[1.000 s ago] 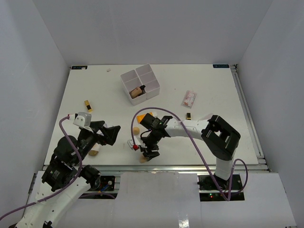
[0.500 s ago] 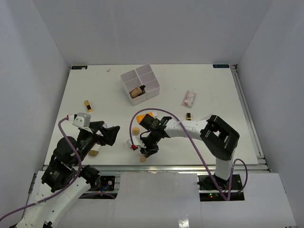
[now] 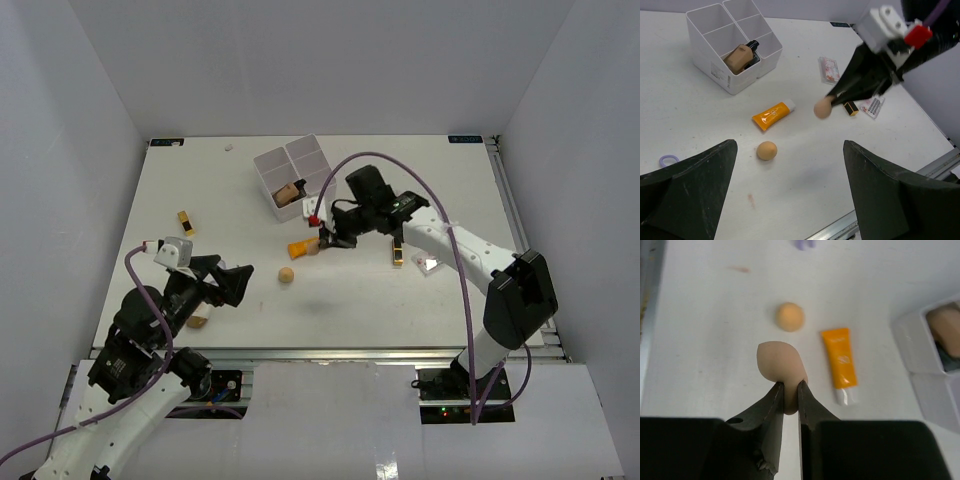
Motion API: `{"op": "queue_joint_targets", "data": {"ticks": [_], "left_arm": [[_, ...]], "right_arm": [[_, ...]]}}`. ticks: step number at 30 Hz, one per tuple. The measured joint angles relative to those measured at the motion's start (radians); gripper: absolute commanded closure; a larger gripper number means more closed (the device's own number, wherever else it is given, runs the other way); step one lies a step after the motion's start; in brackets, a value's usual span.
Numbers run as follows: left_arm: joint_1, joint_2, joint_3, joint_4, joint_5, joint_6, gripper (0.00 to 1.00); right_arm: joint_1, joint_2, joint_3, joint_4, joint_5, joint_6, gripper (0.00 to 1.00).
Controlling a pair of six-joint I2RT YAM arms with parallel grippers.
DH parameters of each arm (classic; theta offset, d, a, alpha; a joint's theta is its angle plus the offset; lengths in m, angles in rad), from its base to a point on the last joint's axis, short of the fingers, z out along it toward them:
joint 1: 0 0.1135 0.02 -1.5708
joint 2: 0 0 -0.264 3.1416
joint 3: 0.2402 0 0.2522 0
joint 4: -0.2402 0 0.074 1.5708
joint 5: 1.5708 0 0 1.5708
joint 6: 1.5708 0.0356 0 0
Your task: Organize the makeup
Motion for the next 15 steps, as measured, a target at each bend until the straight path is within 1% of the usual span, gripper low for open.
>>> {"op": "queue_joint_targets", "data": {"ticks": [2, 5, 10, 15], "left_arm": [[0.0, 0.011, -0.004, 0.003, 0.004, 0.0, 0.02], [0.0, 0.034, -0.013, 0.003, 0.013, 0.0, 0.02], [0.0, 0.071, -0.017, 0.003, 0.029, 0.0, 0.02], [0.0, 0.086, -0.018, 0.006, 0.044, 0.001, 0.02]], "right_arm": [[-0.057, 0.0, 0.034, 0.04, 0.032, 0.046, 0.91], [-0.095, 0.037, 0.116, 0.096, 0.104, 0.111, 0.91], [-0.115, 0.192, 0.317, 0.211, 0.216, 0.204, 0.91], [-0.145, 0.338, 0.443, 0.267, 0.275, 0.255, 0.9]]}}
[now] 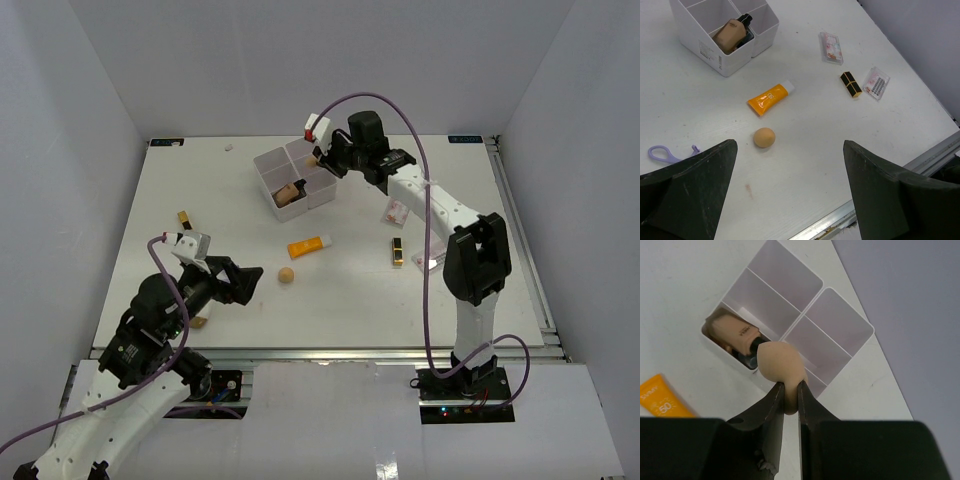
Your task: Organize the makeup
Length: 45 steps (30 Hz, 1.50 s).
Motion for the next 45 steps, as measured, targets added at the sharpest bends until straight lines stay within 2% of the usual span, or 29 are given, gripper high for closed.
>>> {"op": "queue_joint_targets", "data": {"ticks": [7, 14, 27, 34, 45], "left_arm": [[0.0, 0.005, -0.006, 0.002, 0.01, 0.003, 0.02], [0.0, 0.019, -0.008, 0.002, 0.022, 0.006, 0.02], [0.0, 0.019, -0.008, 0.003, 0.027, 0.007, 0.02], [0.0, 0.019, -0.008, 0.003, 0.026, 0.007, 0.02], [0.0, 0.019, -0.008, 0.003, 0.026, 0.007, 0.02]], "right_arm": [[-0.043, 0.133, 0.055, 0.016, 0.022, 0.009, 0.88], [-0.043, 0.169, 0.082, 0.024, -0.009, 0.002, 0.87], [0.031, 0.276, 0.271, 0.063, -0.065, -0.024, 0.84], [0.07, 0.364, 0.314, 0.058, -0.063, -0.037, 0.81], [0.084, 0.409, 0.347, 0.063, -0.029, -0.079, 0.75]]}}
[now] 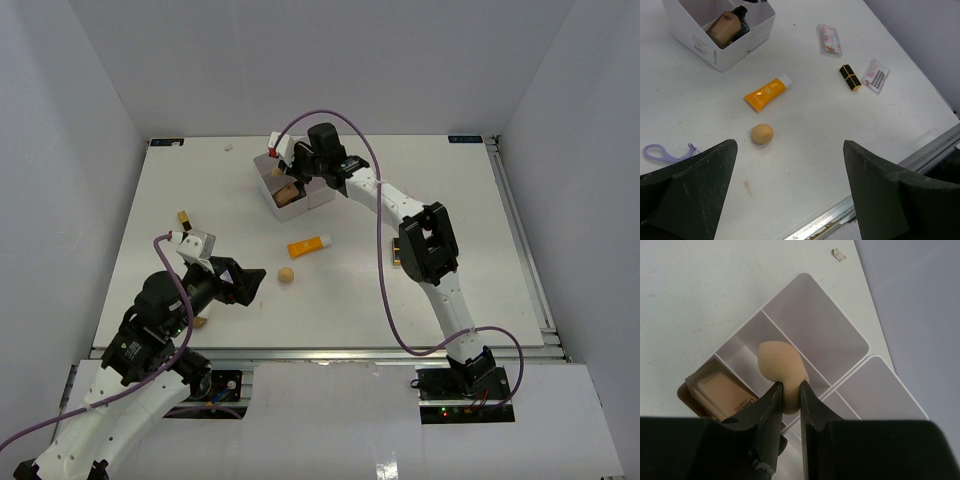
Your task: Organize the makeup
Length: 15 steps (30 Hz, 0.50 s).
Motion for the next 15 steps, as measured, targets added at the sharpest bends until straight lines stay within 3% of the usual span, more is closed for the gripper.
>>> {"op": "queue_joint_targets", "data": {"ticks": [11, 15], "left_arm": [[0.0, 0.0, 0.0, 0.001, 0.0, 0.0, 0.02], [0.0, 0.0, 0.0, 0.002, 0.0, 0.0, 0.02]], "right_arm": [[0.006, 0.018, 0.0, 0.018, 0.033, -0.041, 0.57], [0.007, 0.018, 0.0, 0.022, 0.035, -0.049, 0.47]]}}
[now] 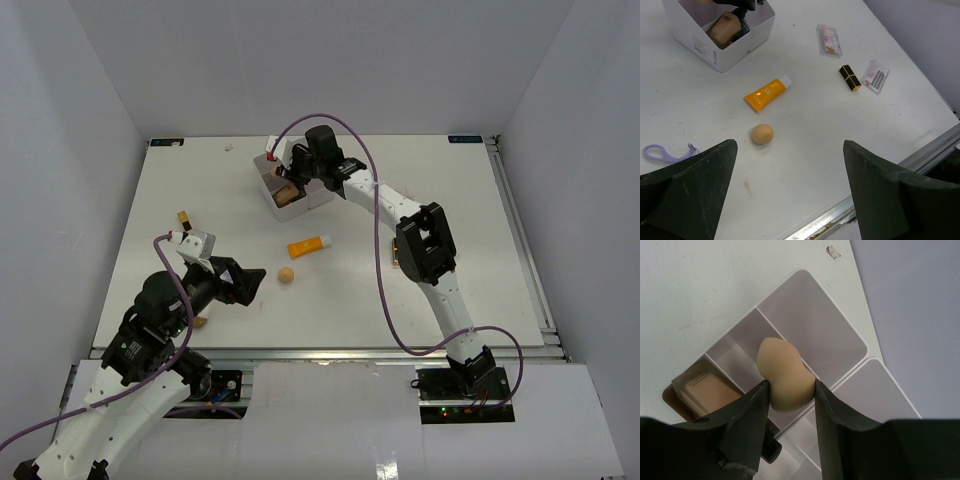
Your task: Organize the makeup
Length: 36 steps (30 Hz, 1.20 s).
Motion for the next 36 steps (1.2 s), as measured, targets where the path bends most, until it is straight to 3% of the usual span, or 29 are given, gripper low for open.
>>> {"op": "queue_joint_targets", "data": {"ticks": [4, 15, 20, 23, 25, 32, 36], "left_arm": [[0.0, 0.0, 0.0, 0.0, 0.0, 0.0, 0.02], [0.0, 0.01, 0.0, 0.006, 0.002, 0.0, 0.02], [0.0, 0.05, -0.001, 0.019, 0.011, 0.0, 0.02], [0.0, 0.142, -0.002, 0.039, 0.035, -0.011, 0.03], [0.0, 0.23, 0.0, 0.048, 0.042, -0.05, 0.05], [0.001, 0.607, 0.024, 0.067, 0.03, -0.239, 0.07], [0.001, 0.74, 0.027, 0.076, 0.002, -0.298, 0.13]], "right_arm": [[0.0, 0.0, 0.0, 0.002, 0.004, -0.003, 0.4], [0.0, -0.01, -0.019, 0.002, -0.002, 0.01, 0.39], [-0.011, -0.11, -0.07, -0.068, -0.092, 0.084, 0.37], [-0.036, -0.265, -0.169, -0.108, -0.202, 0.153, 0.35], [-0.086, -0.455, -0.346, -0.102, -0.325, 0.2, 0.34], [-0.397, -1.118, -0.923, -0.148, -0.618, 0.238, 0.3], [-0.476, -1.251, -1.105, -0.233, -0.711, 0.216, 0.31]]}}
